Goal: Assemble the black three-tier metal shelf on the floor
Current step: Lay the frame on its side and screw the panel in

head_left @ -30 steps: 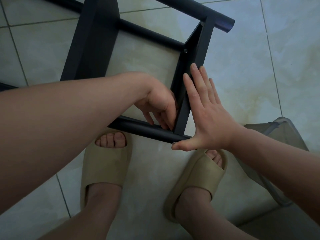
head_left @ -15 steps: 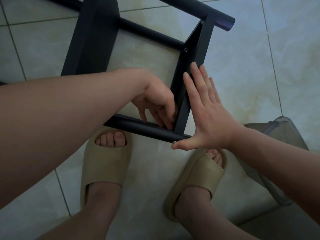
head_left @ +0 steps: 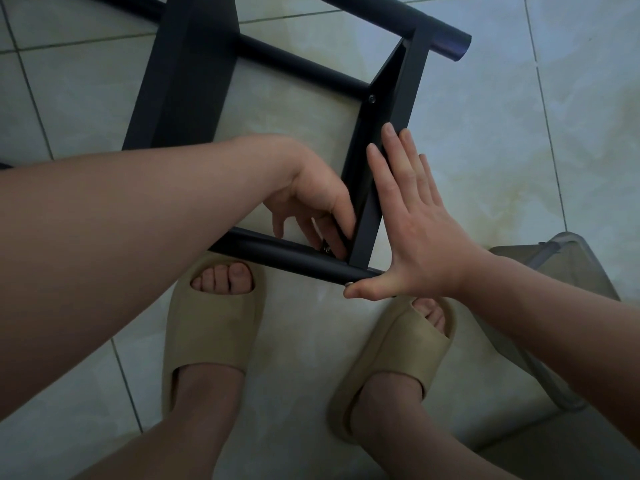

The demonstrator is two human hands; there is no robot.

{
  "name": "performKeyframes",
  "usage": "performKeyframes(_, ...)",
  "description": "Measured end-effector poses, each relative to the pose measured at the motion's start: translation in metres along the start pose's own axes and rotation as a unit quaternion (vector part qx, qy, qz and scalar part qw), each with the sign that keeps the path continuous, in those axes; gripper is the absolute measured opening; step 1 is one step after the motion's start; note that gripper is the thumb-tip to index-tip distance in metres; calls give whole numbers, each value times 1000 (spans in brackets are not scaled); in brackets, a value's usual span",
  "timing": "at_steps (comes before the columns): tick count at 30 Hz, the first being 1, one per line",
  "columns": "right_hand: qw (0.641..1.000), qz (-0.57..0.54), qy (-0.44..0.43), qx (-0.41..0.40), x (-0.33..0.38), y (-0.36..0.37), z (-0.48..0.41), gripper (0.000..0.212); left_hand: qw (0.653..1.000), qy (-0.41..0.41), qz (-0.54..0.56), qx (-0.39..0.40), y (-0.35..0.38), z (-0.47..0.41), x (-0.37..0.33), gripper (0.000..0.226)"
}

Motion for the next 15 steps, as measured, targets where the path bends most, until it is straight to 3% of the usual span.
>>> performKeyframes(15,1000,0,-2,0,1,1,-1,146,1000,1,-19,-11,3,0,-2,16)
Point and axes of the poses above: each hand's wrist, its own z-axis away from the middle knuckle, its own y-axis out of the palm, x = y × z, the point moved 7 cm from there along -z, towards the middle knuckle
